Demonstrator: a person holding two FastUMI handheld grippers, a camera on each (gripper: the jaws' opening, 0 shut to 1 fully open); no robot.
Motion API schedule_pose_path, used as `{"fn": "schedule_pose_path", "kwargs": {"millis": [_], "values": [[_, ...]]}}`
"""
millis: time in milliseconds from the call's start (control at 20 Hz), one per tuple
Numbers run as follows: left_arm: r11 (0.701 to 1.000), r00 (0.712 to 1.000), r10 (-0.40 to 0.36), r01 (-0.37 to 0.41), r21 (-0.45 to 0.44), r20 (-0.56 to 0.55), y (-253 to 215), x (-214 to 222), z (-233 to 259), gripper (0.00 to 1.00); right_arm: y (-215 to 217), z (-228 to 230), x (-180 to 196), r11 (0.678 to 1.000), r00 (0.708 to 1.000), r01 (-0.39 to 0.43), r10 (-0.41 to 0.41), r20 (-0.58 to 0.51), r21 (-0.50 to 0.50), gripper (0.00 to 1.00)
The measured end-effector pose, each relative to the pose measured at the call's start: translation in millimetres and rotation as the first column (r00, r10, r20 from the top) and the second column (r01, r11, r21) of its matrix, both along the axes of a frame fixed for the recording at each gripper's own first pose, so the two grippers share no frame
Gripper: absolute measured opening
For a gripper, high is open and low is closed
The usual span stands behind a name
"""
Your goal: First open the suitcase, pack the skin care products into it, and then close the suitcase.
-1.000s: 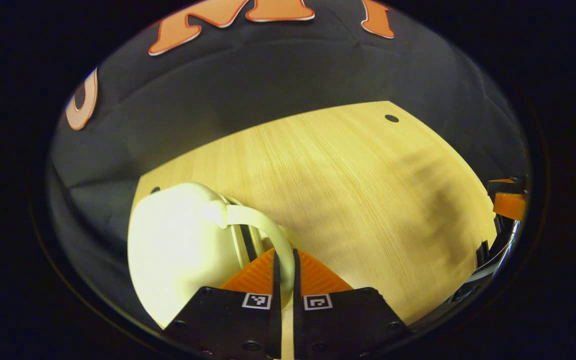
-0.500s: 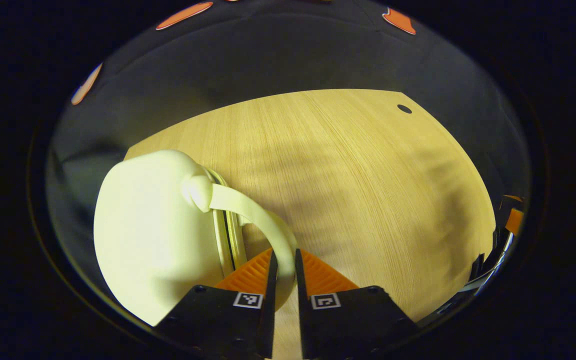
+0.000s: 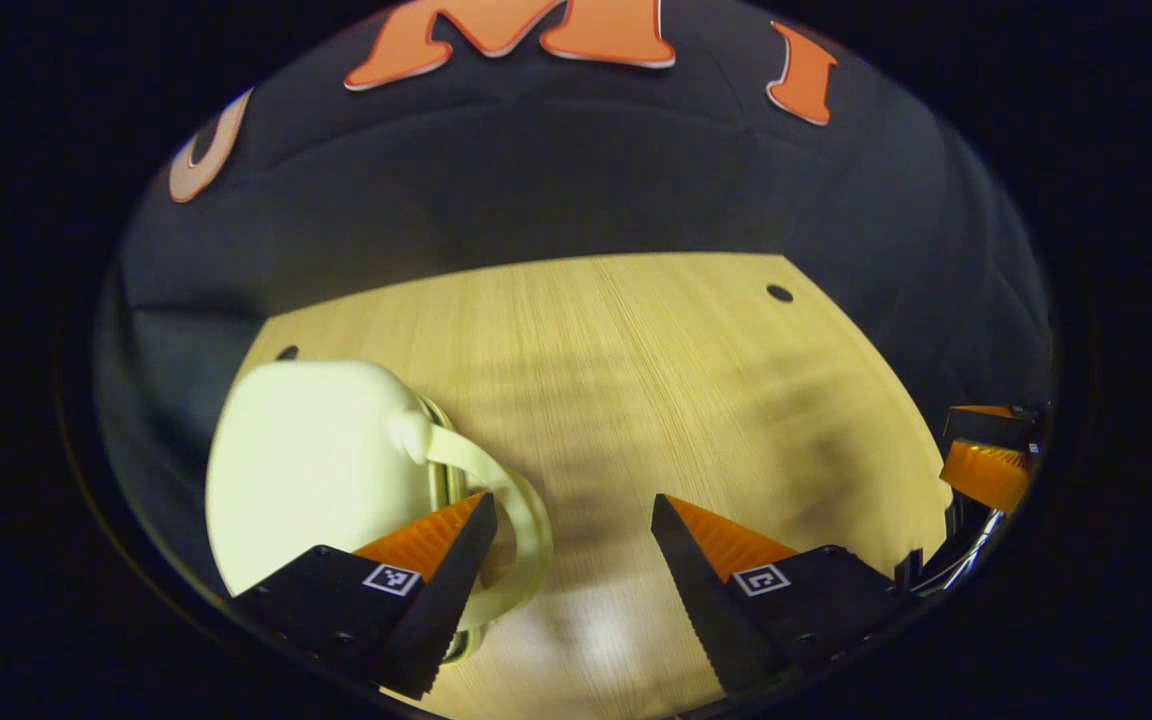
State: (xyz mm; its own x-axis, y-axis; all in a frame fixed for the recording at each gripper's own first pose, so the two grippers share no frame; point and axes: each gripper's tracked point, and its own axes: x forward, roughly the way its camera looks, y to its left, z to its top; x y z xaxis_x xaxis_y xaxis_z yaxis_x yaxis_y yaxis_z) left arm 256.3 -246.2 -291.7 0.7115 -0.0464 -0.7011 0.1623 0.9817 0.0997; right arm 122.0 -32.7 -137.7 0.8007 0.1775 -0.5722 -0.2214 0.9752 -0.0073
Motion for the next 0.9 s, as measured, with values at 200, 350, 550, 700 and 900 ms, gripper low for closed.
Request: {"fn": "schedule_pose_path", "kwargs": {"millis": [200, 350, 550, 700, 900], "values": [[0.999, 0.970, 0.037, -0.029, -0.037, 0.239, 9, 22, 96, 0.98, 19, 50, 12, 0.999, 0.987, 0.036, -0.032, 0.159, -0.025, 0.96], [0.997, 0.913, 0.066, -0.041, -0.069, 0.402, 17, 18, 168, 0.98, 38, 83, 6, 0.999, 0.962, 0.041, -0.038, 0.270, -0.007, 0.96], [0.995, 0.851, 0.068, -0.020, -0.097, 0.520, 22, 14, 164, 0.98, 62, 119, 0, 0.999, 0.899, 0.052, -0.044, 0.437, -0.006, 0.96], [0.992, 0.836, 0.056, 0.012, -0.122, 0.546, 21, 14, 164, 0.97, 76, 129, -14, 0.999, 0.860, 0.048, -0.044, 0.509, 0.005, 0.95], [0.991, 0.811, 0.006, 0.072, -0.109, 0.585, 20, 2, 178, 0.97, 86, 117, -29, 0.999, 0.860, 0.047, -0.037, 0.509, -0.007, 0.95]]}}
